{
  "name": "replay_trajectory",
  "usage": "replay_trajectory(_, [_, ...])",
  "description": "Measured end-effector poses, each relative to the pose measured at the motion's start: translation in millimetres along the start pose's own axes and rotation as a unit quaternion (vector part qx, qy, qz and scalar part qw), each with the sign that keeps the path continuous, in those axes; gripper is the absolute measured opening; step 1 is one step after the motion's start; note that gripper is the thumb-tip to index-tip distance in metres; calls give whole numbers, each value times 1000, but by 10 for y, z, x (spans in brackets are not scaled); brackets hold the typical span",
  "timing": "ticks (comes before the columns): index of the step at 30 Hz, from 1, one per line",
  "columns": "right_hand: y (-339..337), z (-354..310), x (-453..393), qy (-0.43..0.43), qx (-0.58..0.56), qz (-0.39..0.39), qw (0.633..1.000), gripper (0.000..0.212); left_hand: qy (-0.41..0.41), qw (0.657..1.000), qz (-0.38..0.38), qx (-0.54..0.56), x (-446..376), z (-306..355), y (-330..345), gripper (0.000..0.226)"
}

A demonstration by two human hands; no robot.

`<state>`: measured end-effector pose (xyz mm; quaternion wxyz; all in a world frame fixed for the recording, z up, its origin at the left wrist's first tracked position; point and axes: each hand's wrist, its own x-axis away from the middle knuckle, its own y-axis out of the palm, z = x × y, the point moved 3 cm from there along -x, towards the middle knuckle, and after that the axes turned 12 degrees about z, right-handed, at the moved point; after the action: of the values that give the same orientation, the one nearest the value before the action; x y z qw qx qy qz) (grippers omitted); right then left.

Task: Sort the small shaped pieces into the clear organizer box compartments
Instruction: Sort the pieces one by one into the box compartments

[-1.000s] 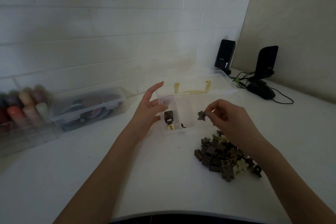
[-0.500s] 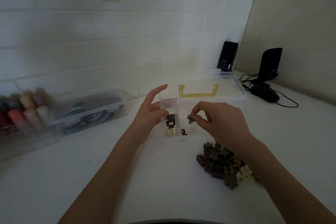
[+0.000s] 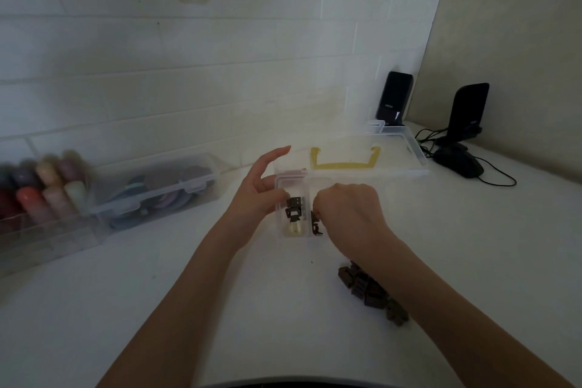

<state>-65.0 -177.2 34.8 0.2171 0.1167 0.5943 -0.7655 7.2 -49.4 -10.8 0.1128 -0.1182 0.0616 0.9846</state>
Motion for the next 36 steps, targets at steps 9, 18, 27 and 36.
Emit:
replay_trajectory(9, [-75,619,332,91,-358,72,927,6,1,997,74,-2,-20,-40,6,60])
replay_trajectory(18, [122,807,635,49,-366,-120,921,16,18,995,92,-39,2,-43,17,46])
replay_trajectory(27, [132,687,698,12,-393,-119,912,25,8,996,89,-25,4,-60,-3,48])
replay_trajectory(36, [157,622,656,-18,-298,-69,952,28,9,995,90,-36,5,-65,-6,48])
